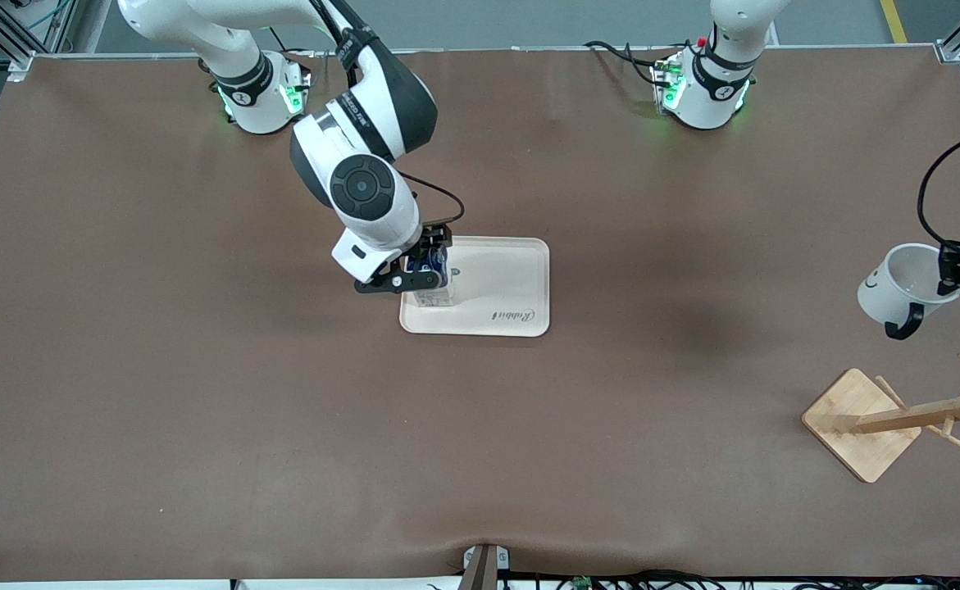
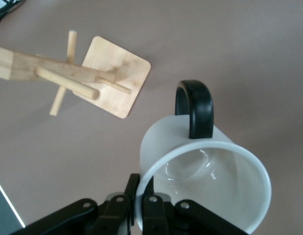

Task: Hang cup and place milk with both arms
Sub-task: 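Carry the mug toward the wooden stand while the right gripper grasps the milk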

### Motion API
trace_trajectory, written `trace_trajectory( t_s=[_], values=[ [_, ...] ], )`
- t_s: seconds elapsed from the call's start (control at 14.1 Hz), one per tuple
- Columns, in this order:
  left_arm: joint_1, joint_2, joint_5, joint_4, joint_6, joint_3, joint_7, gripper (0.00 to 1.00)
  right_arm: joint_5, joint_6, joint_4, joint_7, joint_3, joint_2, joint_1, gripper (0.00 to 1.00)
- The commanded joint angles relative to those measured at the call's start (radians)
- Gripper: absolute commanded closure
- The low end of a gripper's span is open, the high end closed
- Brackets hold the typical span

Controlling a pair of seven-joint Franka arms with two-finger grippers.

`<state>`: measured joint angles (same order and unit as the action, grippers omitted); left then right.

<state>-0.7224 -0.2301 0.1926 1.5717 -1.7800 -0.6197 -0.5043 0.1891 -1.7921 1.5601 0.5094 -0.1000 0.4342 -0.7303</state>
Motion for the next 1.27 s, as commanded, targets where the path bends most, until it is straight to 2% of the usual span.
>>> trace_trajectory(
  t_s=[0.0,0.21,0.5,0.64,0.71,0.78,0.85,0.92,1.2],
  values=[
    [0.003,-0.07,0.019,-0.08,-0.01,0.015,-0.069,1.0,0.024,-0.004,-0.002,0.026,-0.003,-0.008,-0.006,0.0],
    [0.003,-0.101,0.021,-0.117,-0.016,0.026,-0.102,1.0,0.032,-0.035,0.003,0.026,-0.003,0.006,-0.021,0.0],
    [0.001,-0.132,0.087,-0.143,-0.032,0.034,-0.138,1.0,0.004,-0.059,0.017,0.023,-0.006,0.034,-0.053,0.0],
    [0.001,-0.143,0.088,-0.162,-0.032,0.034,-0.154,1.0,-0.019,-0.137,0.063,0.024,-0.004,0.035,-0.055,0.0],
    [0.001,-0.146,0.088,-0.171,-0.033,0.035,-0.155,1.0,-0.019,-0.18,0.084,0.024,-0.004,0.032,-0.057,0.08],
    [0.003,-0.15,0.088,-0.173,-0.032,0.046,-0.155,1.0,-0.019,-0.187,0.089,0.024,-0.003,0.032,-0.06,0.72],
    [0.003,-0.152,0.087,-0.174,-0.032,0.054,-0.157,1.0,-0.017,-0.181,0.09,0.024,-0.003,0.031,-0.06,0.96],
    [0.001,-0.156,0.087,-0.176,-0.032,0.055,-0.167,1.0,-0.017,-0.161,0.089,0.018,-0.003,0.029,-0.06,1.0],
    [-0.002,-0.195,0.085,-0.226,-0.033,0.081,-0.25,1.0,-0.014,-0.138,0.046,0.021,-0.006,0.021,-0.057,1.0]
  ],
)
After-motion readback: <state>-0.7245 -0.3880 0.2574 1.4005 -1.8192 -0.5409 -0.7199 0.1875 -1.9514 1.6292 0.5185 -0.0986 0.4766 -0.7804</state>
